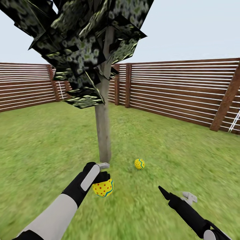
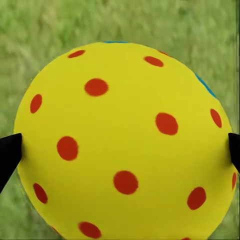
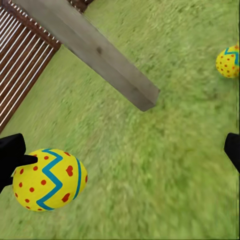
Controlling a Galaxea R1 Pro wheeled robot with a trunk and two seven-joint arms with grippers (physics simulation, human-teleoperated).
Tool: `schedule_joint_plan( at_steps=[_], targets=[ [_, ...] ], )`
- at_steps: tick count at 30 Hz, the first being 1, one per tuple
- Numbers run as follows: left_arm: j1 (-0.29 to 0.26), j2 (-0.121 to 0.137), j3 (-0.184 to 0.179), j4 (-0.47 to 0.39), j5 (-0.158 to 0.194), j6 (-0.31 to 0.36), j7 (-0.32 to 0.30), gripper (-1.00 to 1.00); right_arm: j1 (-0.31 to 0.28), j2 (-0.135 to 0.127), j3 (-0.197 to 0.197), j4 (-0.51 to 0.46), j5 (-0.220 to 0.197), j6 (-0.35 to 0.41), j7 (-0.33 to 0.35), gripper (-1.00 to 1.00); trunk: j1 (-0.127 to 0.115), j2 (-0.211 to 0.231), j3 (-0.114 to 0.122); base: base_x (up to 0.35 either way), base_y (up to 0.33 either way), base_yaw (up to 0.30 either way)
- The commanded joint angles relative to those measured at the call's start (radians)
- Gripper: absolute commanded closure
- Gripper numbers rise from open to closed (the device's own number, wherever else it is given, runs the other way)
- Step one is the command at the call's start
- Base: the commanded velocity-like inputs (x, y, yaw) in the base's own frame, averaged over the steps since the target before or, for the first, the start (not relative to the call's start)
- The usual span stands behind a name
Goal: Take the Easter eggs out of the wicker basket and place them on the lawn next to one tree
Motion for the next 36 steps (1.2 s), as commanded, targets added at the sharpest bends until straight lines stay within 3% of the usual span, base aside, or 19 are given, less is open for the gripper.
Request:
schedule_joint_plan(
  at_steps=[1,15,23,28,36],
  targets=[
    [-0.001,0.0,-0.002,-0.001,0.009,0.0,0.011,1.0,0.0,0.001,-0.002,-0.001,-0.007,0.008,0.001,-1.0,0.0,0.0,0.0,0.198,-0.271,-0.204],
    [-0.001,0.002,-0.003,0.002,0.005,-0.036,0.015,1.0,0.0,0.001,-0.003,-0.001,-0.007,0.008,0.002,-1.0,0.0,0.0,0.017,0.205,-0.265,-0.205],
    [-0.001,0.002,-0.007,0.036,0.004,-0.082,0.015,1.0,0.0,0.001,-0.013,-0.001,-0.009,0.008,0.003,-1.0,0.0,0.0,0.018,0.206,-0.264,-0.026],
    [-0.001,0.002,-0.033,0.031,0.006,-0.084,0.016,1.0,0.0,0.001,-0.013,-0.001,-0.01,0.007,0.003,-1.0,0.0,0.0,0.018,0.183,-0.244,0.0],
    [-0.001,0.003,-0.038,0.016,0.008,-0.085,0.021,1.0,0.0,0.001,-0.015,-0.001,-0.015,0.007,0.003,-1.0,-0.011,0.021,0.027,0.021,-0.031,0.0]
  ],
)
